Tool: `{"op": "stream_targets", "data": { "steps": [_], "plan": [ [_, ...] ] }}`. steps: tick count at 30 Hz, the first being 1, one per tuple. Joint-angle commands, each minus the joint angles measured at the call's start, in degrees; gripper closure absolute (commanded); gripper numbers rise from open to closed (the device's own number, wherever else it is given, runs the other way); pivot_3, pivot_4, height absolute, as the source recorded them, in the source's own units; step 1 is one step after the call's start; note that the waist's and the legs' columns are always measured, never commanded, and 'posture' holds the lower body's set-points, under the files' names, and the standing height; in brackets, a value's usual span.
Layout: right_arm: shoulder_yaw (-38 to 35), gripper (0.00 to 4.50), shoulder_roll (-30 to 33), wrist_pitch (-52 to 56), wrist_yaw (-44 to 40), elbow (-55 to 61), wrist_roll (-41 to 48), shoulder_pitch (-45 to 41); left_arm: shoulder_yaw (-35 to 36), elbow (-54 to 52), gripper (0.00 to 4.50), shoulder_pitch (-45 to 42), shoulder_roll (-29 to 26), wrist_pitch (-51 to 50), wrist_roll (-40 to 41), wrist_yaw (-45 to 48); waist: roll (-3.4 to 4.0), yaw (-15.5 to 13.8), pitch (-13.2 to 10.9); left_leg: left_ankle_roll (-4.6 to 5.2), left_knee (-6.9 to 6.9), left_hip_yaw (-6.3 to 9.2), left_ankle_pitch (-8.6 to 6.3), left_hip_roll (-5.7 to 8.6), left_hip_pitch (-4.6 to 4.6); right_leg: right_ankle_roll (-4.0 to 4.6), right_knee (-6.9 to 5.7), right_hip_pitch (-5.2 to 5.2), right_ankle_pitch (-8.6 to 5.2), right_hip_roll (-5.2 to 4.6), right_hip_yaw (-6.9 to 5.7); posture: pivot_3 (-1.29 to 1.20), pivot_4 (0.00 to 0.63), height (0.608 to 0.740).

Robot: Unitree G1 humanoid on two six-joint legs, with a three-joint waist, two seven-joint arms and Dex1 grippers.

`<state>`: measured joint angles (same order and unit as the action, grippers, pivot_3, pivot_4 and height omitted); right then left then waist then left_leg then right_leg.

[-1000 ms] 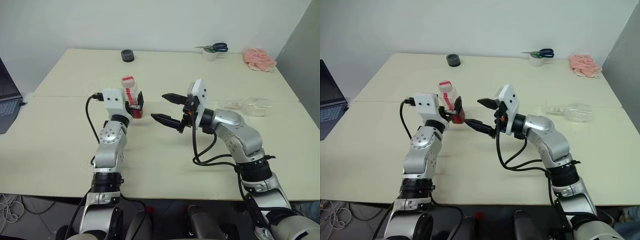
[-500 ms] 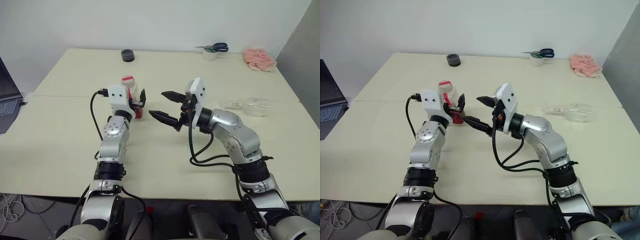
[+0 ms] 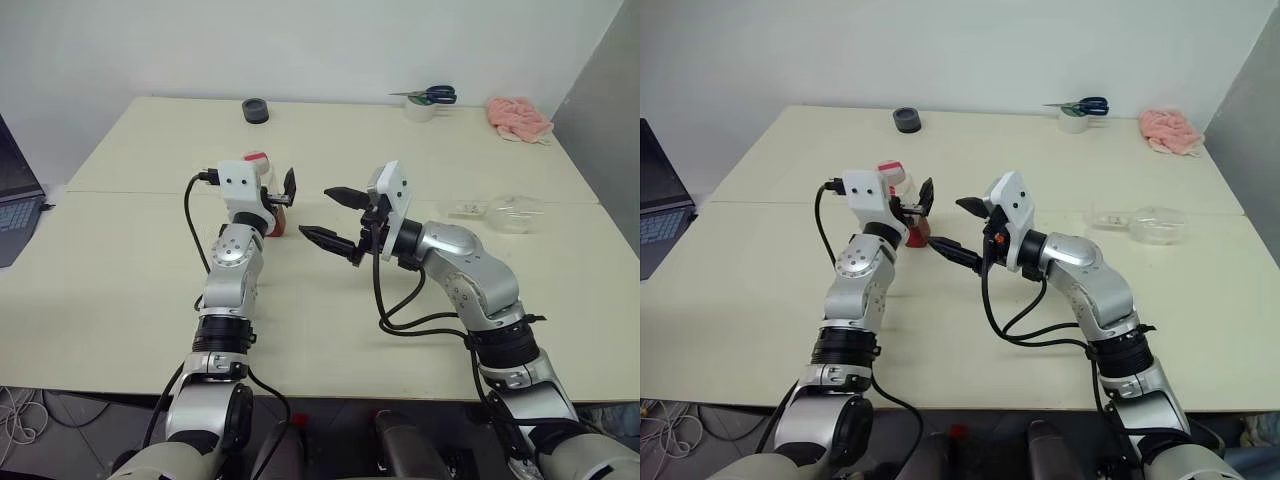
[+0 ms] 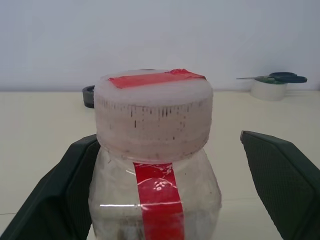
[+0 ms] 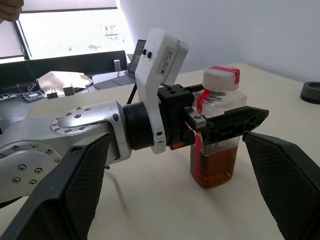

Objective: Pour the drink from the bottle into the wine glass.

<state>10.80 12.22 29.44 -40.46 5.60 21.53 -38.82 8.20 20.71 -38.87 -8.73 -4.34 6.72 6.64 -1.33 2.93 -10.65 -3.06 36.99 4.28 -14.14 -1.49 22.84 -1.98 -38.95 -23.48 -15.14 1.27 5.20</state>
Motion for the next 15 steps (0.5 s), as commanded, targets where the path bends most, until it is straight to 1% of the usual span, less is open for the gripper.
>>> {"op": "stream_targets", "data": {
  "steps": [1,3,6,11,12,15],
  "plan": [
    [-0.22,0.00,-0.20,-0.50,-0.16,2.49,0.39,-0.07,-0.02,-2.71,0.03,-0.79,0.23,-0.02,0.33,-0.59,0.00,0.00,0.00,0.00,0.00,0.00,0.00,0.00,0.00,0.00,0.00,0.00,0.00,0.00,0.00,0.00,0.150,0.740],
    [-0.22,0.00,-0.19,-0.49,-0.16,2.51,0.39,-0.05,-0.04,-2.89,0.03,-0.68,0.32,-0.17,0.34,-0.73,0.00,0.00,0.00,0.00,0.00,0.01,0.00,0.00,0.00,0.00,0.00,0.00,0.00,0.00,-0.01,0.00,0.150,0.740],
    [-0.21,0.00,-0.20,-0.44,-0.10,2.57,0.39,0.01,-0.18,-3.08,0.62,-0.54,0.47,0.01,0.40,-0.75,0.00,0.00,0.00,0.00,0.00,0.01,0.00,0.00,0.00,0.00,0.00,0.00,0.00,0.00,0.00,0.00,0.150,0.740],
    [-0.32,0.00,-0.29,-0.47,0.04,2.63,0.43,-0.12,-0.18,-3.28,2.23,-0.48,0.24,0.10,0.45,-0.60,0.00,0.00,0.00,0.00,0.00,0.01,0.00,0.00,0.01,0.00,0.00,0.00,0.00,0.00,-0.01,0.00,0.150,0.740],
    [-0.45,0.00,-0.24,-0.50,0.21,2.79,0.37,-0.22,-0.09,-3.50,2.34,-0.31,0.00,0.06,0.52,-0.40,0.00,0.00,0.00,0.00,0.00,0.02,0.00,0.00,0.01,0.00,0.00,0.00,0.00,0.00,-0.02,0.00,0.150,0.740],
    [-1.26,0.00,-0.09,-1.16,2.24,3.15,-0.87,-0.89,0.01,-4.82,2.34,0.20,-1.05,-0.52,1.20,1.39,0.00,0.01,0.00,0.00,0.00,0.02,0.00,0.00,0.01,0.00,0.00,0.00,0.00,0.00,-0.02,0.00,0.150,0.740]
  ]
}}
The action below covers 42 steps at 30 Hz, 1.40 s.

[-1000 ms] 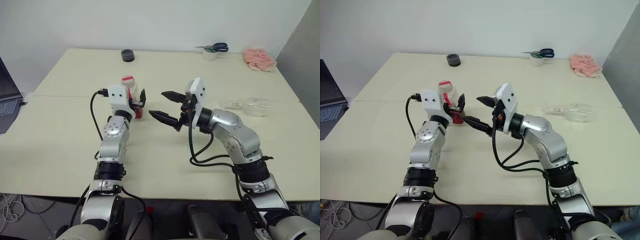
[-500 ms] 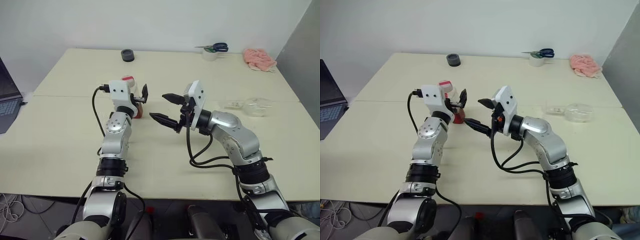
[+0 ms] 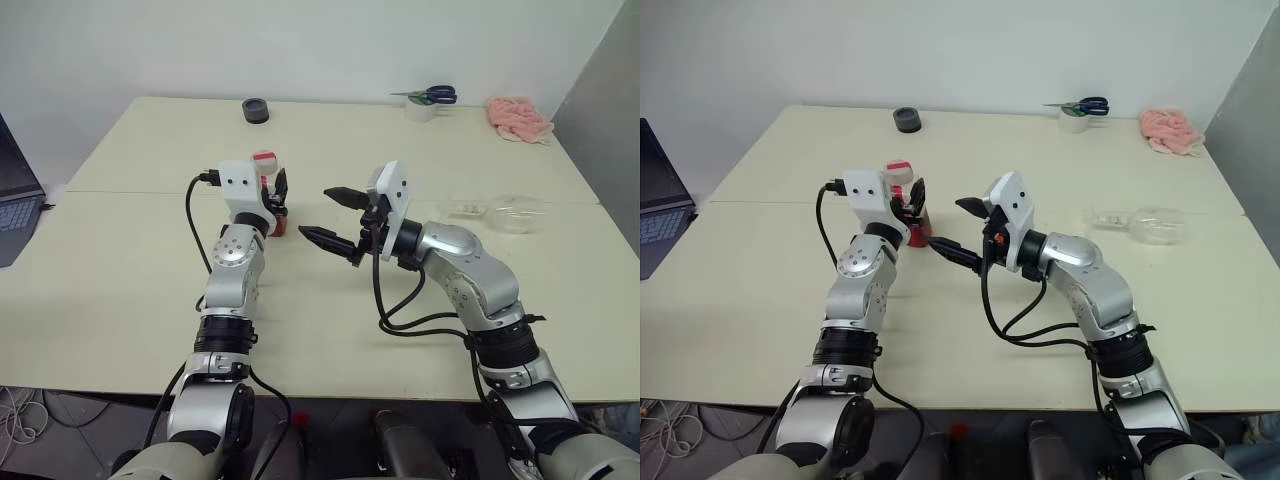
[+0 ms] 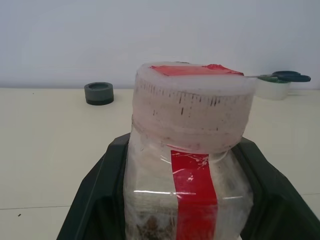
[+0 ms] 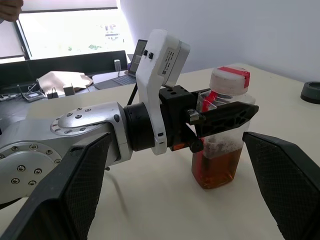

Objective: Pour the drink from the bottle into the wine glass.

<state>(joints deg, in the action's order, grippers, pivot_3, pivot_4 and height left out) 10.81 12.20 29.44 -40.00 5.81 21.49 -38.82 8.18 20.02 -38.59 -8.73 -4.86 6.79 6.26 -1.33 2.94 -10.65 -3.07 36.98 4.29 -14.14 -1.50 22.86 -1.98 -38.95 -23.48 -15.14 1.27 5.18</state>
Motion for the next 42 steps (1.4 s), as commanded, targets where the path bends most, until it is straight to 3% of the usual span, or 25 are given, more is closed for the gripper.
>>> {"op": "stream_targets", "data": {
  "steps": [1,9,20,29,32,37,42],
  "plan": [
    [-1.91,0.00,-0.17,-1.23,3.42,2.85,-1.56,-1.46,0.03,-5.09,2.34,0.20,-1.51,-0.62,1.69,2.94,0.00,0.01,0.00,0.00,-0.01,0.00,0.00,0.00,0.00,0.00,0.00,0.00,0.00,0.00,0.00,0.00,0.150,0.740],
    [-4.51,0.00,-3.43,8.99,12.41,0.71,-1.39,-8.83,-3.58,-21.33,2.34,6.56,-7.03,-14.95,12.81,20.26,0.02,0.28,-0.01,-0.06,-0.06,0.03,0.04,-0.04,0.05,0.02,-0.04,-0.10,0.00,0.00,-0.03,0.00,0.150,0.740],
    [-4.29,0.00,-8.40,14.24,18.47,2.06,-1.71,-8.86,-7.56,-22.67,2.34,6.28,-5.41,-16.58,12.82,23.15,0.02,0.28,-0.01,-0.05,-0.03,0.03,0.03,-0.01,0.07,0.02,-0.03,-0.09,0.00,-0.01,-0.02,0.00,0.150,0.740],
    [-3.97,0.00,-8.61,15.93,20.46,1.14,-3.07,-8.20,-8.53,-22.84,2.34,6.32,-4.86,-16.10,12.70,24.66,0.02,0.30,-0.01,-0.05,-0.04,0.02,0.03,-0.02,0.07,0.02,-0.03,-0.11,0.00,0.00,-0.02,0.00,0.150,0.740],
    [-4.19,0.65,-8.56,16.20,21.05,1.09,-3.35,-8.06,-8.61,-23.04,2.34,6.33,-4.96,-16.07,12.56,24.95,0.02,0.30,-0.01,-0.05,-0.04,0.02,0.03,-0.02,0.07,0.02,-0.03,-0.11,0.00,0.00,-0.01,0.00,0.150,0.740],
    [-4.70,2.48,-8.42,16.14,21.56,1.49,-3.67,-7.94,-8.98,-23.23,2.34,6.45,-5.45,-15.97,12.25,25.63,0.02,0.30,-0.01,-0.05,-0.04,0.02,0.03,-0.02,0.07,0.02,-0.02,-0.11,0.00,0.01,-0.01,0.00,0.150,0.740],
    [-4.23,2.65,-6.57,15.52,19.33,2.01,-3.58,-7.51,-9.44,-23.21,2.34,6.04,-5.88,-15.85,12.62,26.82,0.02,0.31,-0.01,-0.05,-0.04,0.02,0.03,-0.02,0.07,0.02,-0.02,-0.11,-0.01,0.01,-0.01,0.00,0.150,0.740]
  ]
}}
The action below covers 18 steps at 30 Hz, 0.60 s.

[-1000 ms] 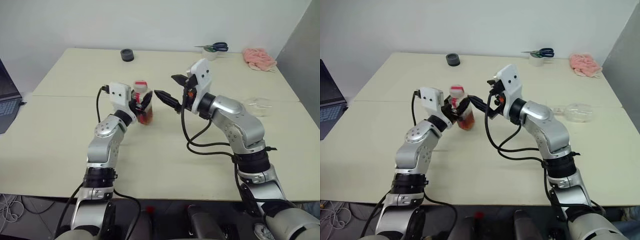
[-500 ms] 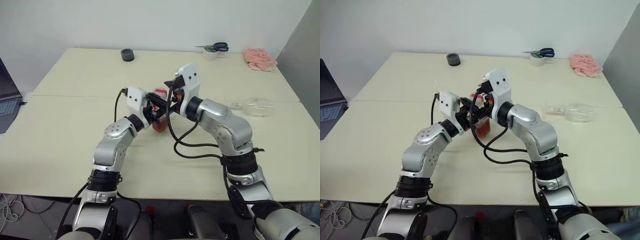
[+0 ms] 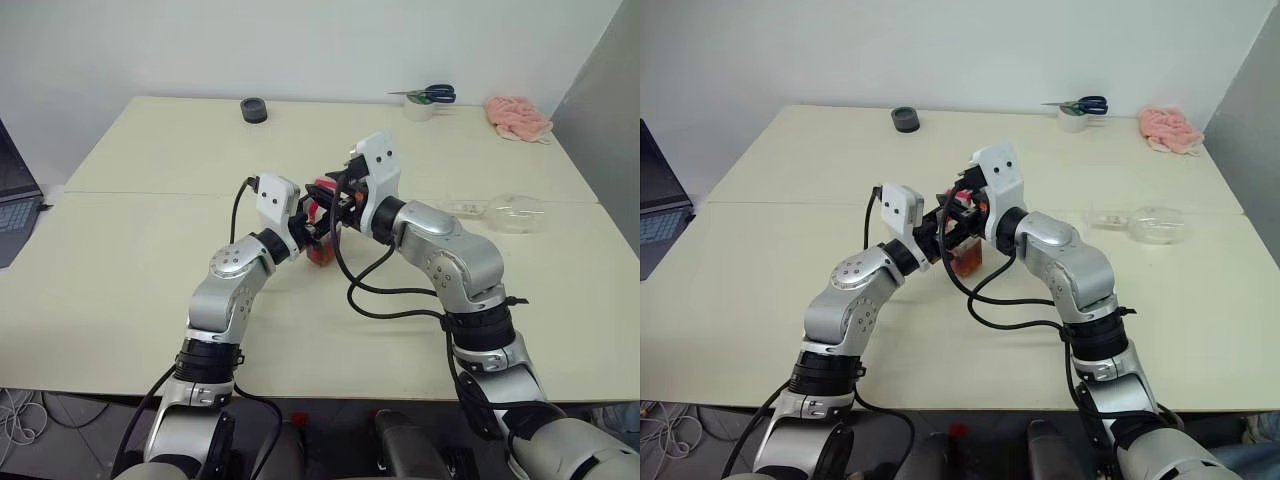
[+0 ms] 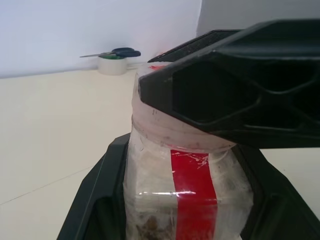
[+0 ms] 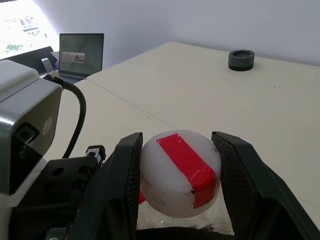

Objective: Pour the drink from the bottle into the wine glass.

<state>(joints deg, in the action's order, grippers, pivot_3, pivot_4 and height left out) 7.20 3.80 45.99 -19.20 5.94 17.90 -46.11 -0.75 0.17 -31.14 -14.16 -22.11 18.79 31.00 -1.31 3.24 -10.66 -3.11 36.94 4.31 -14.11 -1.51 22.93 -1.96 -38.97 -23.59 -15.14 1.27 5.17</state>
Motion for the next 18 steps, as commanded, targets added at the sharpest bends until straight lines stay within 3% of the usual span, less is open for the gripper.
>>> {"op": "stream_targets", "data": {
  "steps": [1,4,11,14,18],
  "plan": [
    [-0.52,2.65,2.57,-1.30,-2.59,1.85,0.25,-0.22,-0.71,-3.47,2.34,-1.64,-0.58,1.37,0.82,2.67,0.00,0.01,0.00,0.00,0.00,0.00,0.00,0.00,0.01,0.00,0.00,0.00,0.00,0.00,0.00,0.00,0.150,0.740],
    [-0.80,2.65,8.91,-2.51,-15.23,2.42,5.31,-0.65,-1.55,-6.40,2.34,-1.70,-2.19,0.05,3.85,8.20,0.01,-0.08,-0.01,0.00,0.00,0.00,0.00,0.02,0.02,0.00,0.03,0.00,0.00,-0.01,-0.01,0.00,0.150,0.740],
    [-1.27,2.65,19.01,-2.98,-34.49,2.04,13.63,-1.16,-1.58,-11.71,2.34,-0.80,-6.00,-3.76,10.34,17.43,0.04,0.09,-0.04,0.02,-0.02,-0.01,-0.01,0.00,0.02,-0.02,0.06,0.01,-0.01,0.01,-0.02,0.00,0.150,0.740],
    [0.47,2.65,26.25,-4.27,-50.34,4.56,18.41,0.69,-2.30,-14.92,2.34,-0.88,-8.98,-7.88,14.09,22.42,0.08,0.07,-0.12,0.02,-0.01,-0.01,-0.01,0.01,0.02,-0.07,0.07,0.01,-0.05,0.02,-0.02,0.00,0.150,0.740],
    [2.11,2.65,26.58,-7.34,-52.97,2.17,17.10,0.09,-3.42,-16.89,2.34,-0.20,-11.02,-11.16,16.70,25.26,0.09,0.41,-0.14,0.03,-0.01,-0.03,-0.02,0.00,-0.02,-0.19,0.10,0.04,-0.12,0.02,0.01,0.00,0.150,0.740]
  ]
}}
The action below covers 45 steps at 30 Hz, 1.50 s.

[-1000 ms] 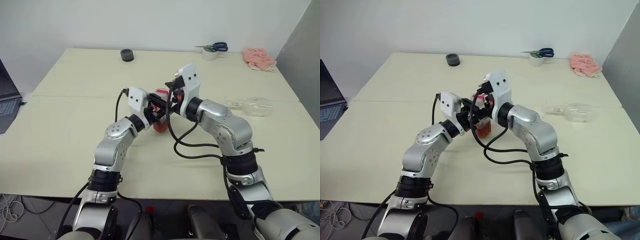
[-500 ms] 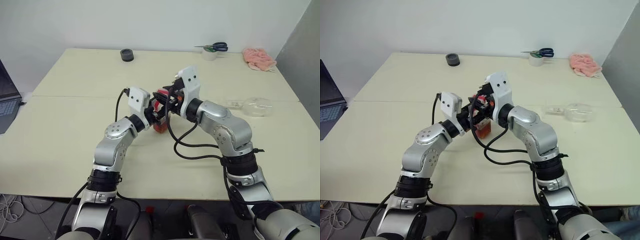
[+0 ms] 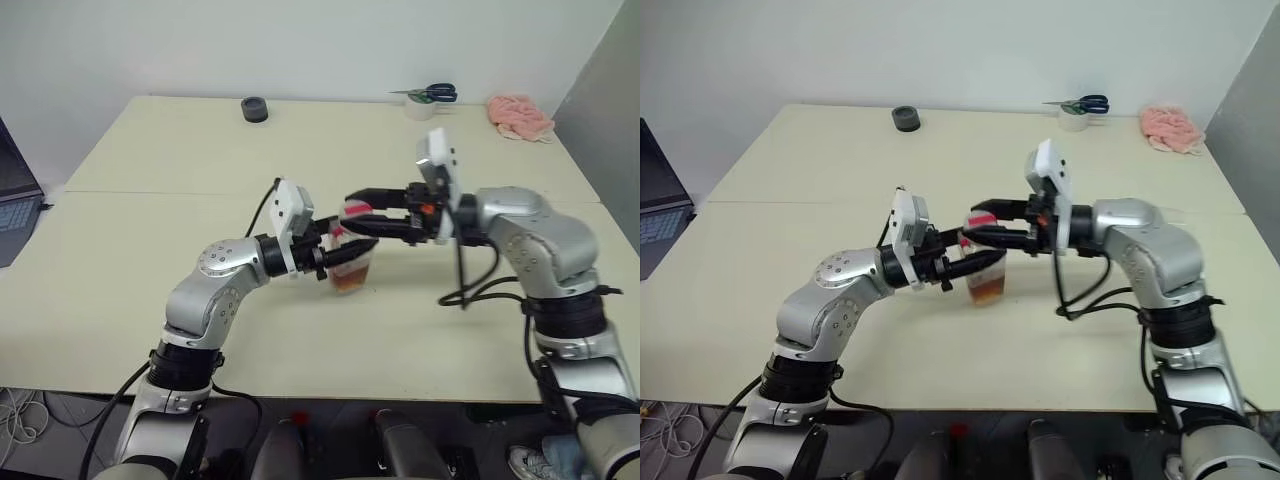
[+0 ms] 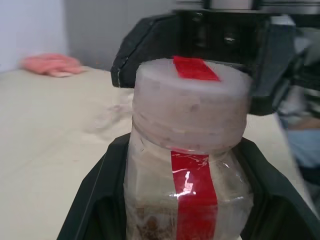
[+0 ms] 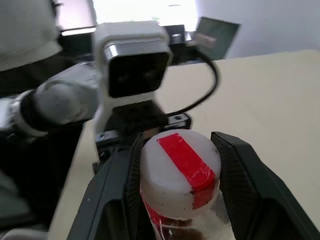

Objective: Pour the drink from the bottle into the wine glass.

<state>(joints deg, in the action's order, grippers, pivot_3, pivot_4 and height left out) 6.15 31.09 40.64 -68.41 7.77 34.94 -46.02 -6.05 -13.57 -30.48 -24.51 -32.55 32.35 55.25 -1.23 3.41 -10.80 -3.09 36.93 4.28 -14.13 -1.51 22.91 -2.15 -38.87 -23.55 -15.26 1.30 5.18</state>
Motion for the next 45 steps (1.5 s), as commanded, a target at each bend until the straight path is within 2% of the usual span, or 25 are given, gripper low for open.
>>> {"op": "stream_targets", "data": {
  "steps": [1,6,8,9,11,14,18,26,31,36,45],
  "plan": [
    [3.81,2.65,-0.67,-2.18,-3.73,-0.01,-0.75,-0.20,1.66,-3.33,2.34,-0.66,-0.72,-0.68,3.10,1.02,0.02,0.34,-0.01,0.00,0.00,-0.02,0.00,-0.03,-0.03,-0.02,-0.02,0.00,-0.01,0.03,0.03,0.00,0.150,0.740],
    [3.12,2.65,-1.03,-0.47,-1.49,0.18,-0.21,-0.60,1.12,-3.14,2.34,-0.70,0.03,0.35,2.09,0.11,0.04,0.16,-0.03,0.02,0.04,-0.01,0.02,-0.09,-0.05,-0.07,-0.06,-0.01,-0.04,0.14,0.08,0.00,0.150,0.740],
    [1.90,1.93,-1.18,0.69,0.11,0.97,0.70,-0.77,0.71,-2.59,2.34,-0.90,0.29,1.28,1.10,-0.07,0.04,0.02,-0.03,0.01,0.05,-0.02,0.02,-0.08,-0.03,-0.07,-0.04,0.00,-0.05,0.13,0.10,0.00,0.150,0.740],
    [1.06,1.75,-1.24,1.37,1.29,1.85,1.21,-0.75,0.17,-2.11,2.34,-0.91,0.29,2.17,-0.05,-0.13,0.04,-0.05,-0.03,0.01,0.05,-0.02,0.02,-0.07,-0.03,-0.07,-0.03,0.00,-0.04,0.12,0.11,0.00,0.150,0.740],
    [-0.55,1.00,-1.23,2.50,4.19,4.37,1.78,-0.59,-0.55,-0.48,2.34,-1.16,0.54,4.01,-2.12,-0.40,0.05,-0.17,-0.04,0.01,0.05,-0.02,0.02,-0.07,0.01,0.02,-0.02,-0.03,0.01,0.11,0.11,0.00,0.150,0.740],
    [-3.26,0.01,-2.54,3.92,12.35,8.44,1.18,-0.31,-1.03,1.35,2.34,-1.77,1.18,5.53,-3.45,-0.60,0.06,-0.18,-0.04,0.01,0.03,-0.02,0.02,-0.07,0.01,0.05,-0.02,-0.03,0.03,0.10,0.11,0.00,0.150,0.740],
    [-6.20,0.00,-6.03,7.91,26.76,12.50,-1.14,-0.22,-1.34,3.24,2.34,-2.51,2.65,6.91,-4.24,-0.52,0.06,-0.18,-0.04,0.01,0.04,-0.02,0.02,-0.06,0.01,0.04,-0.03,-0.03,0.02,0.10,0.11,0.00,0.150,0.740],
    [-10.33,0.00,-13.05,23.64,50.61,25.69,-1.17,4.61,-1.05,10.51,2.34,-5.21,6.15,13.18,-7.74,-1.53,0.06,-0.28,-0.03,0.00,0.02,-0.02,0.02,-0.05,0.03,0.06,-0.04,-0.05,0.03,0.09,0.13,0.00,0.150,0.740],
    [-13.24,0.00,-18.20,31.98,61.00,34.53,-0.94,7.14,-0.88,13.55,2.34,-6.23,7.33,14.95,-8.45,-1.29,0.06,-0.25,-0.03,0.00,0.02,-0.06,0.02,-0.05,0.04,0.05,-0.06,-0.09,0.02,0.09,0.19,0.00,0.150,0.740],
    [-13.09,0.00,-21.69,35.12,66.67,38.52,-2.69,11.20,-1.35,15.91,2.34,-7.43,8.71,16.39,-9.02,-0.74,0.06,-0.21,-0.03,0.00,0.00,-0.06,0.02,-0.05,0.08,0.02,-0.06,-0.13,0.01,0.10,0.19,0.00,0.150,0.740],
    [-10.89,0.00,-21.87,36.39,68.59,40.25,-3.95,11.48,-1.44,18.92,2.34,-8.79,9.66,17.66,-10.38,0.15,0.06,-0.10,-0.03,0.01,0.01,-0.15,0.02,-0.08,0.05,-0.07,-0.07,-0.16,-0.05,0.15,0.29,0.00,0.150,0.740]
  ]
}}
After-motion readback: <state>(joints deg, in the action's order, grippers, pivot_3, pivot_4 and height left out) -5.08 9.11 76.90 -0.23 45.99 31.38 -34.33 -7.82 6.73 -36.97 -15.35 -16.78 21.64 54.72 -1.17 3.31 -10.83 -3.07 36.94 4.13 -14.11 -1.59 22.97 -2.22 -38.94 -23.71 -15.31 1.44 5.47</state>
